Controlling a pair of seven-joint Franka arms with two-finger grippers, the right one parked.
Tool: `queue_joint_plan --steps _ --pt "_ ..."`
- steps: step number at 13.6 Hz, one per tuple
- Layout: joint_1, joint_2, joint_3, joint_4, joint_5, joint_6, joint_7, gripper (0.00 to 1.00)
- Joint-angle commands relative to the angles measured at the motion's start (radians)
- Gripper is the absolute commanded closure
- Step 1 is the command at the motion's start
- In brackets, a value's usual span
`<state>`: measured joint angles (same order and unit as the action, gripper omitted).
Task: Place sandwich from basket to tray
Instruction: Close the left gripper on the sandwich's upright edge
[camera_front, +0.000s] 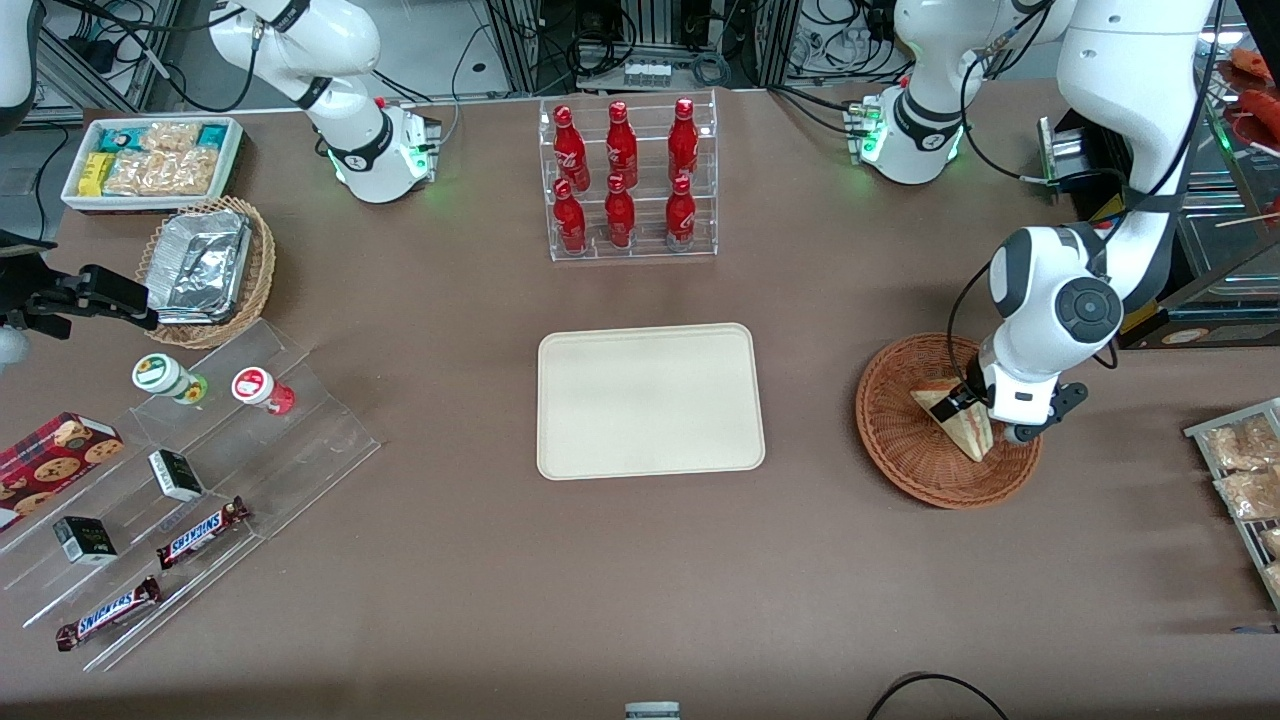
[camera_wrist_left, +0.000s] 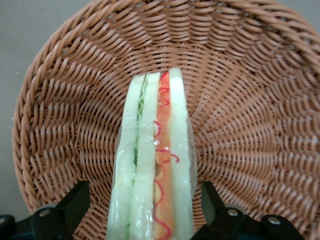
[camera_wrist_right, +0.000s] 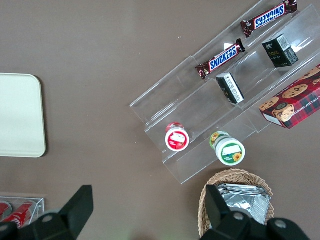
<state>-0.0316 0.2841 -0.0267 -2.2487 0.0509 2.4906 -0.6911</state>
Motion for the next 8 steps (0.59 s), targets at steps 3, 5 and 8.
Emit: queue_joint_plan --steps 3,5,8 --pt "0.004 -0.034 -0.002 -0.016 0.015 -0.031 -0.011 1.00" --pt "-0.002 -0.071 -0.004 0.021 0.014 -0.125 -0.013 1.00" --pt "-0.022 -0.083 -0.018 0.168 0.012 -0.338 -0.010 1.00"
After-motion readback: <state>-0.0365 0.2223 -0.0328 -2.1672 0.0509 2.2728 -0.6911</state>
